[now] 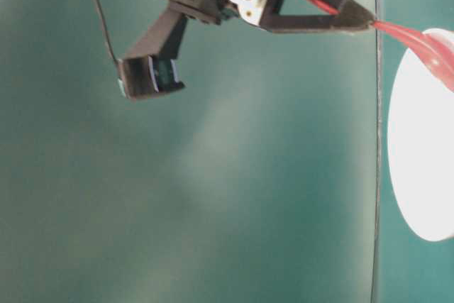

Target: Grip the spoon and scoop the red block from the bowl with right arm.

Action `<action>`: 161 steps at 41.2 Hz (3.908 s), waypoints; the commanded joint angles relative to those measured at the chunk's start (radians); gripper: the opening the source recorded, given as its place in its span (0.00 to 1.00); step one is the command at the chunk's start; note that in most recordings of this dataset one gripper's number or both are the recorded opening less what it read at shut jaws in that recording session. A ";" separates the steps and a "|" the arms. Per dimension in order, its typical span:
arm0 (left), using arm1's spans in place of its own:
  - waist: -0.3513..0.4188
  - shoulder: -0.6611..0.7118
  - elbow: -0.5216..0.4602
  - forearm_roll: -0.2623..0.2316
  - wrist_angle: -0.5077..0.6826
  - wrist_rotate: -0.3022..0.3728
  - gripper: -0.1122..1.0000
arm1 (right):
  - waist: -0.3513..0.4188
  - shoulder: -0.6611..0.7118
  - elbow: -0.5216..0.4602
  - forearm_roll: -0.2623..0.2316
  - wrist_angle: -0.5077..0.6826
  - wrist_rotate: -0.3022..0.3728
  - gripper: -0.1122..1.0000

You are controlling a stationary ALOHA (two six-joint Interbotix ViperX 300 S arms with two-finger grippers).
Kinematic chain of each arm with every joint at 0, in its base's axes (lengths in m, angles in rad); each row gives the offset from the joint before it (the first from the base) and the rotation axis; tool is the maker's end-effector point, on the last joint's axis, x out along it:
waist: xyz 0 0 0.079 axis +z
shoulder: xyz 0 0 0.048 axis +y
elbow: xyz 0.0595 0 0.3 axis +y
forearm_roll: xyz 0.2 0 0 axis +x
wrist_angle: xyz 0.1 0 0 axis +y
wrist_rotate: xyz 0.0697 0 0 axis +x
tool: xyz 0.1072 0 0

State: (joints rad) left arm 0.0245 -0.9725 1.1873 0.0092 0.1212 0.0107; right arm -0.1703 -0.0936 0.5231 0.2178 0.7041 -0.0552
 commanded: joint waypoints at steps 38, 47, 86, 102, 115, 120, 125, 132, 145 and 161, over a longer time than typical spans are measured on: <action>0.003 0.009 -0.012 0.002 -0.011 0.002 0.10 | 0.000 0.066 -0.089 -0.015 -0.011 -0.009 0.33; 0.003 0.009 -0.012 0.002 -0.012 0.002 0.10 | 0.002 0.077 -0.089 -0.015 -0.011 -0.009 0.33; 0.003 0.009 -0.011 0.002 -0.012 0.002 0.10 | 0.023 0.184 -0.212 -0.015 -0.043 -0.014 0.33; 0.003 0.008 -0.012 0.002 -0.014 0.002 0.10 | 0.029 0.184 -0.218 -0.011 -0.084 0.002 0.33; 0.003 0.005 -0.012 0.002 -0.014 0.000 0.10 | 0.029 0.181 -0.230 -0.011 -0.097 0.003 0.33; 0.003 0.005 -0.012 0.002 -0.014 -0.002 0.10 | 0.029 0.178 -0.230 -0.011 -0.104 0.003 0.33; 0.003 0.005 -0.012 0.002 -0.015 -0.003 0.10 | 0.029 0.178 -0.230 -0.009 -0.114 0.005 0.33; 0.003 0.005 -0.012 0.002 -0.014 -0.003 0.10 | 0.031 0.173 -0.230 -0.009 -0.127 0.015 0.33; 0.003 0.005 -0.012 0.002 -0.015 -0.002 0.10 | 0.029 0.160 -0.222 -0.009 -0.129 0.025 0.33; 0.003 0.006 -0.012 0.002 -0.014 -0.002 0.10 | 0.029 0.129 -0.195 -0.009 -0.146 0.026 0.33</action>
State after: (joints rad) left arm 0.0261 -0.9710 1.1873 0.0092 0.1181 0.0092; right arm -0.1427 0.0736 0.3344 0.2071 0.5752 -0.0307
